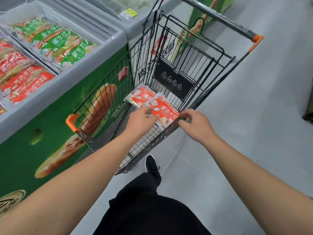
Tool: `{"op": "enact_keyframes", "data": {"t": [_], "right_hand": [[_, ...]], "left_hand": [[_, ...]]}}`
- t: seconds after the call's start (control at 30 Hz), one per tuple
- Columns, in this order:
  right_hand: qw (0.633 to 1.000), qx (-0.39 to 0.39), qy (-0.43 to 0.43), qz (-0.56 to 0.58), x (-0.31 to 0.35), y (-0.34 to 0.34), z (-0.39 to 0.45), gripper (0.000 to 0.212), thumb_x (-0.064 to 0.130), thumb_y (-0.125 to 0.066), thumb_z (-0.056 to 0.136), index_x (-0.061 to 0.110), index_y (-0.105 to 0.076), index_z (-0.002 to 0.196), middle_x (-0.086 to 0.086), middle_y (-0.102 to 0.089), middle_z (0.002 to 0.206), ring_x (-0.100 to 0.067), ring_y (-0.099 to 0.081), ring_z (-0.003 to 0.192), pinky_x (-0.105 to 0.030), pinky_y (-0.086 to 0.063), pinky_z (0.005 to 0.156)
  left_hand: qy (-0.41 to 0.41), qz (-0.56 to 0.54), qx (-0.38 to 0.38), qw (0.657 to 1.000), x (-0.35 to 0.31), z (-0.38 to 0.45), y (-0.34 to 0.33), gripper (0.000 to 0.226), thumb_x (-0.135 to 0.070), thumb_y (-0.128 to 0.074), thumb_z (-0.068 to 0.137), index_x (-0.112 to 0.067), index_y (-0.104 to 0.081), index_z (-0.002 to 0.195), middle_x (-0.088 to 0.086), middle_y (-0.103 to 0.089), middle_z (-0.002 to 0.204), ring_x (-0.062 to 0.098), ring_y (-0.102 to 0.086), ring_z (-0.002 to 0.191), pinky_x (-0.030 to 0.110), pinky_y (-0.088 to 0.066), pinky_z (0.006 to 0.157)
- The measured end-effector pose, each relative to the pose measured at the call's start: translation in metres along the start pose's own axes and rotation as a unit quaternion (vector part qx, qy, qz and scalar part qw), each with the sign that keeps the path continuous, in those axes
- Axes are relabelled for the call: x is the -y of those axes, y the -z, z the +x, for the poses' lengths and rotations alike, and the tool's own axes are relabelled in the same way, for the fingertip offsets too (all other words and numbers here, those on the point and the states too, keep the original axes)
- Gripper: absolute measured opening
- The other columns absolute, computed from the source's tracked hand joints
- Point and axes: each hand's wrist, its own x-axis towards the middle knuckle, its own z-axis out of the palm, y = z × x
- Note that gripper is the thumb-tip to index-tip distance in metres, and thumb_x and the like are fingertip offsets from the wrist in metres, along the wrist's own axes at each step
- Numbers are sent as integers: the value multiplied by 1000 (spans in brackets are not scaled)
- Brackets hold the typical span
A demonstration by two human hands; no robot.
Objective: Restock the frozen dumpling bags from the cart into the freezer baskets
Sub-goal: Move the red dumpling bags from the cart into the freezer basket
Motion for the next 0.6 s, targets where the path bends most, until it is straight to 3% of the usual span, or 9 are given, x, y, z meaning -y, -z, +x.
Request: {"op": "enact_keyframes", "data": {"t": [0.2, 0.33, 0.6], "right_hand": [[999, 36, 5, -28, -2, 16, 86, 37, 30, -64, 89, 17, -63, 123, -1, -64, 123, -18, -58, 108, -32, -48, 89], [996, 78, 16, -50, -4, 16, 136, 36, 32, -64, 89, 17, -63, 122, -1, -64, 123, -17, -58, 106, -27, -43, 80], [977, 200, 26, -73, -26, -10, 230, 42, 32, -64, 88, 14, -62, 126, -4, -65, 124, -22, -59, 111, -33, -47, 92]], "left_hand": [[50, -23, 5, 998, -16, 73, -2, 52, -29, -62, 91, -18, -53, 141, -2, -61, 136, 15, -58, 117, 36, -45, 106], [76, -8, -5, 997, -16, 114, 2, 53, -33, -62, 92, -17, -53, 142, 1, -61, 137, 18, -59, 120, 35, -45, 106], [158, 3, -10, 987, 9, 185, -23, 53, -36, -63, 92, -18, -55, 140, 1, -64, 134, 19, -61, 117, 26, -43, 95]]}}
